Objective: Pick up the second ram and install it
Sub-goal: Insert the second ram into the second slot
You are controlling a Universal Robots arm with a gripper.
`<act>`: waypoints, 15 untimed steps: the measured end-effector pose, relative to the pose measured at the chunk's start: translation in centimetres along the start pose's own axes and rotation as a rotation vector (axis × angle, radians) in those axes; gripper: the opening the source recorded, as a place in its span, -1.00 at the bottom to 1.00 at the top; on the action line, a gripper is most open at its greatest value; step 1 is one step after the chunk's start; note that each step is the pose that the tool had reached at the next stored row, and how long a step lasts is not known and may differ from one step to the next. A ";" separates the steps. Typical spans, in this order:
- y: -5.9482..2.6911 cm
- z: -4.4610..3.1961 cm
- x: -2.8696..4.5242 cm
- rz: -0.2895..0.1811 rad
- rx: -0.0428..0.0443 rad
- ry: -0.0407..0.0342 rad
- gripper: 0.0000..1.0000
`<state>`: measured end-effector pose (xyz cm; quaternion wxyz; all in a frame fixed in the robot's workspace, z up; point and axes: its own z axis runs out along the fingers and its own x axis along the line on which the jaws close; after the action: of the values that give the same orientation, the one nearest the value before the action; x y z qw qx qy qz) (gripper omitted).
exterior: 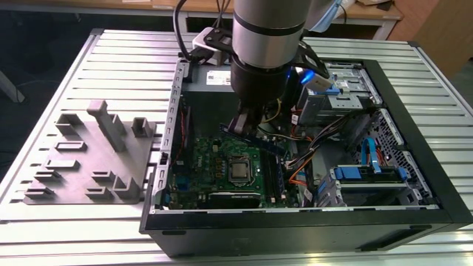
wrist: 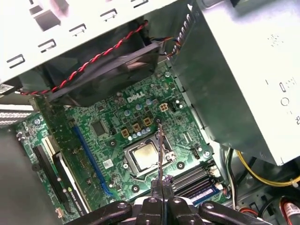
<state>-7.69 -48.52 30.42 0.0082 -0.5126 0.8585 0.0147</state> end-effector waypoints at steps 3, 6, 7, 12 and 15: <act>-0.03 0.01 -0.02 0.023 0.0012 0.0006 -0.84; -0.04 0.02 -0.02 0.051 0.0023 0.0008 -0.84; -0.05 0.03 -0.03 0.062 0.0026 0.0007 -0.84; -0.05 0.10 -0.02 0.128 0.0046 -0.0002 -0.84; -0.04 0.13 -0.02 0.172 0.0059 -0.0008 -0.84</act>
<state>-7.64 -48.52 30.29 0.0087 -0.4371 0.8993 0.0131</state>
